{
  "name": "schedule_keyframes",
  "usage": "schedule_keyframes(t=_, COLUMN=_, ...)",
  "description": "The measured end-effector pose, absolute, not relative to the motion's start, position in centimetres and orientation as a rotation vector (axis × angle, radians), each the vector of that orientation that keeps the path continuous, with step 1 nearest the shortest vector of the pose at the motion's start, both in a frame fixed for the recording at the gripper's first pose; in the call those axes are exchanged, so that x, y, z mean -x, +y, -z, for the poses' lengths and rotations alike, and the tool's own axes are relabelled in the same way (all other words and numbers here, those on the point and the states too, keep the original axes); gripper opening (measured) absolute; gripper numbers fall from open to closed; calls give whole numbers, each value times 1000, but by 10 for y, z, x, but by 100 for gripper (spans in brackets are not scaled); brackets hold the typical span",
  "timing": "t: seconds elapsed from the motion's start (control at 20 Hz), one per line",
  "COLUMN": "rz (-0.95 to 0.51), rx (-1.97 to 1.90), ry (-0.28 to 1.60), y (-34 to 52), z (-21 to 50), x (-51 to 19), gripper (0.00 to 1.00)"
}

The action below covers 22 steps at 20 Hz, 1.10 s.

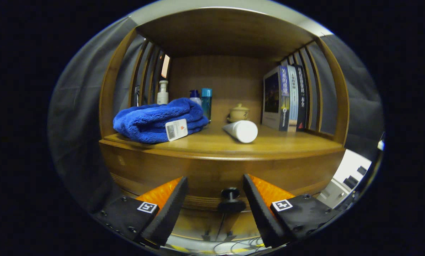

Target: Pull open the drawer, take out the items inside it, and place them on the countertop above the cabinet.

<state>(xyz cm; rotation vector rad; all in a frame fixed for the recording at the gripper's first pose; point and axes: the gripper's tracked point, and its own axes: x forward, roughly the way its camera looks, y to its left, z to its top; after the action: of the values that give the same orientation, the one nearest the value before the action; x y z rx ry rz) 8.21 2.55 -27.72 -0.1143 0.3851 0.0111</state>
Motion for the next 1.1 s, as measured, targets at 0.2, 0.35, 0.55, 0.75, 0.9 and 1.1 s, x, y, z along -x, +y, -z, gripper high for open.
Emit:
schedule_keyframes(t=0.2, rz=14, rx=75, ry=343, y=14, z=244, x=-62, gripper=99)
schedule_keyframes(t=0.35, rz=16, rx=64, ry=278, y=0, z=203, x=-55, gripper=99)
schedule_keyframes(t=0.55, rz=10, rx=27, ry=196, y=-9, z=139, x=-42, gripper=100)
schedule_keyframes(t=0.75, rz=2, rx=22, ry=143, y=-15, z=91, x=-29, gripper=99)
schedule_keyframes(t=0.9, rz=-27, rx=72, ry=108, y=-8, z=64, x=-19, gripper=98)
schedule_keyframes(t=1.1, rz=-60, rx=156, ry=89, y=6, z=49, x=-8, gripper=97)
